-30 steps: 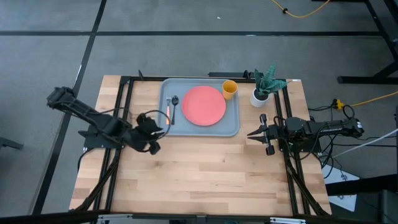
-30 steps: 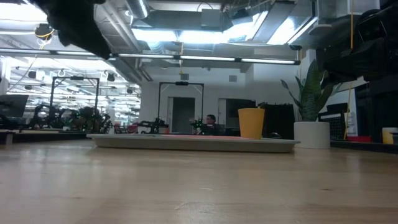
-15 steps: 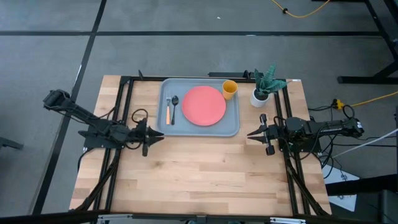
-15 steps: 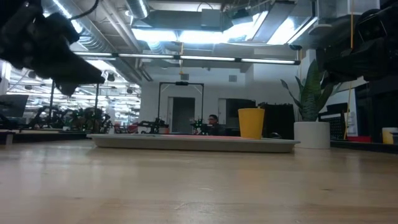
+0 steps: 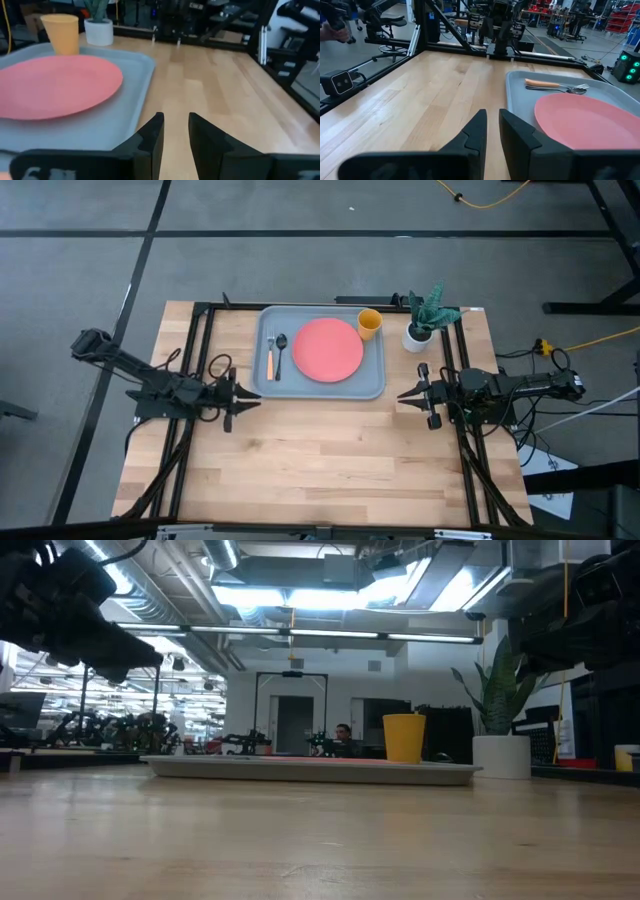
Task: Pick and place plate/cup/fork/spoon on tray
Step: Return to Home Position
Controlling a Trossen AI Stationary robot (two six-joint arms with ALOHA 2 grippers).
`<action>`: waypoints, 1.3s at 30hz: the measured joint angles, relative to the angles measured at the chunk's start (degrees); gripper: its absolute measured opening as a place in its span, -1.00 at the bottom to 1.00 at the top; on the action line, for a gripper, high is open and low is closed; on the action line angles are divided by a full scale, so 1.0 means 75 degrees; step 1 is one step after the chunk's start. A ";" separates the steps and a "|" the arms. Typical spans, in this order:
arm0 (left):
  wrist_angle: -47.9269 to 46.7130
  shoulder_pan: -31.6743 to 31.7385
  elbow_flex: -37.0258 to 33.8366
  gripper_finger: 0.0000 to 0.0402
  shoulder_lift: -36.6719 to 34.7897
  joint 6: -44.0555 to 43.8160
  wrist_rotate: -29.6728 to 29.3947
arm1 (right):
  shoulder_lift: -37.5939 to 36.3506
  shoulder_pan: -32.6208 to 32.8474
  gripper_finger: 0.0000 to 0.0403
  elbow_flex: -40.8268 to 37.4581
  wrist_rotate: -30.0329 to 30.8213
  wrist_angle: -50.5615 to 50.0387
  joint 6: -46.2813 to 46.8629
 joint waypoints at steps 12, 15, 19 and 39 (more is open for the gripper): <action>-0.1817 0.1741 0.0000 -0.59 -0.1108 0.0030 0.1878 | 0.0000 0.0001 -0.72 0.0000 0.0000 0.0001 0.0000; -0.1986 0.2018 0.0006 -0.59 -0.1163 0.0012 0.2154 | 0.0003 0.0003 -0.72 0.0000 0.0000 0.0000 0.0000; -0.2023 0.2284 0.0006 -0.59 -0.1163 0.0052 0.2361 | 0.0003 0.0000 -0.72 0.0000 0.0000 0.0001 0.0000; -0.2061 0.2698 0.0003 -0.59 -0.1548 -0.0175 0.2702 | 0.0003 0.0000 -0.72 0.0000 -0.0003 0.0001 0.0000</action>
